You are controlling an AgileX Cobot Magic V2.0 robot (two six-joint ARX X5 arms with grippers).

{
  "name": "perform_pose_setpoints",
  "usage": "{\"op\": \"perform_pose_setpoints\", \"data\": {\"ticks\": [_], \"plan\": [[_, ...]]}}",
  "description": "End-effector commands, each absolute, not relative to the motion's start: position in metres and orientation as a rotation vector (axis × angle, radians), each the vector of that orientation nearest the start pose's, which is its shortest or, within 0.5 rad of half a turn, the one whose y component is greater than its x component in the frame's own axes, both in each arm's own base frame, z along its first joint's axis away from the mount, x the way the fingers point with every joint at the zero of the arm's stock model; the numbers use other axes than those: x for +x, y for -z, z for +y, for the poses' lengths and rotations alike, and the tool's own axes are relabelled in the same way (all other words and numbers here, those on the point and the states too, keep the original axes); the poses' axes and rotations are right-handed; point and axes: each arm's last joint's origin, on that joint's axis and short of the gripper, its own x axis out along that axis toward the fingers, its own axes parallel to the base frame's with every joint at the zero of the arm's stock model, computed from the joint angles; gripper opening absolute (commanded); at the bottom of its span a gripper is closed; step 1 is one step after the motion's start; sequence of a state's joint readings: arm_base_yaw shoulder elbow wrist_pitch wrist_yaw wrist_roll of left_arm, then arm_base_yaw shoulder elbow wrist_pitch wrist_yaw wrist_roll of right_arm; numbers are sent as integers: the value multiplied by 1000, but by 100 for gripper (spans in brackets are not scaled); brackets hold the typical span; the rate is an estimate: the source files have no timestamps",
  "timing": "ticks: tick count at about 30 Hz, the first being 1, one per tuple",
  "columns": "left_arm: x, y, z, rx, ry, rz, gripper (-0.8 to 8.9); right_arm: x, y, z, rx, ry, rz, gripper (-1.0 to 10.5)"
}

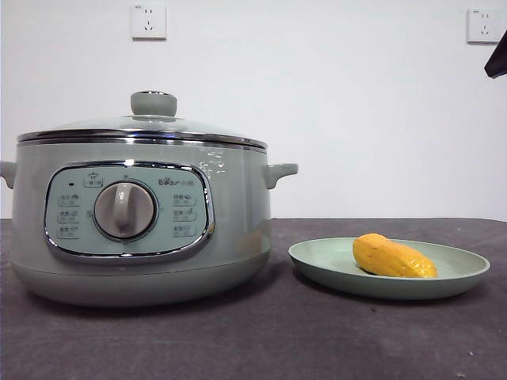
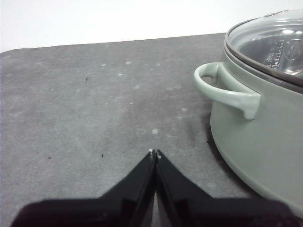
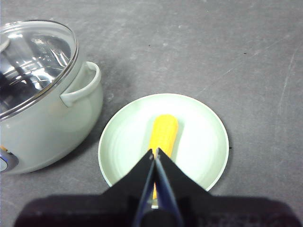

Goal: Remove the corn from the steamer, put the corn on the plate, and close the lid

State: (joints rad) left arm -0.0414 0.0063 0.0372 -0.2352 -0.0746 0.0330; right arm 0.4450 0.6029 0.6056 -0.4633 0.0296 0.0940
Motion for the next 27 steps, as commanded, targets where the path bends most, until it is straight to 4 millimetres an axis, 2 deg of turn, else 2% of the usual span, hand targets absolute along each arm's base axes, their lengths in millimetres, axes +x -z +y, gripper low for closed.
{"op": "perform_pose_setpoints", "data": {"ticks": [1,13,20,23,27], "plan": [[94,-149,-1,38,-33,210,-3,122,-269,57,-10,-381,471,2],[94,-149,-1,38,-33,210,-3,121,-269,57,-13,-382,471,2],[94,-149,-1,38,-33,210,-3,110,-275,46,-178,-388,345,2],[94,-149,-1,38,-33,210,-3,108,-267,38,-211,-354,285,2],[94,-149,-1,38,-33,210,-3,106,-243,27,-186,-307,130,2]]}}
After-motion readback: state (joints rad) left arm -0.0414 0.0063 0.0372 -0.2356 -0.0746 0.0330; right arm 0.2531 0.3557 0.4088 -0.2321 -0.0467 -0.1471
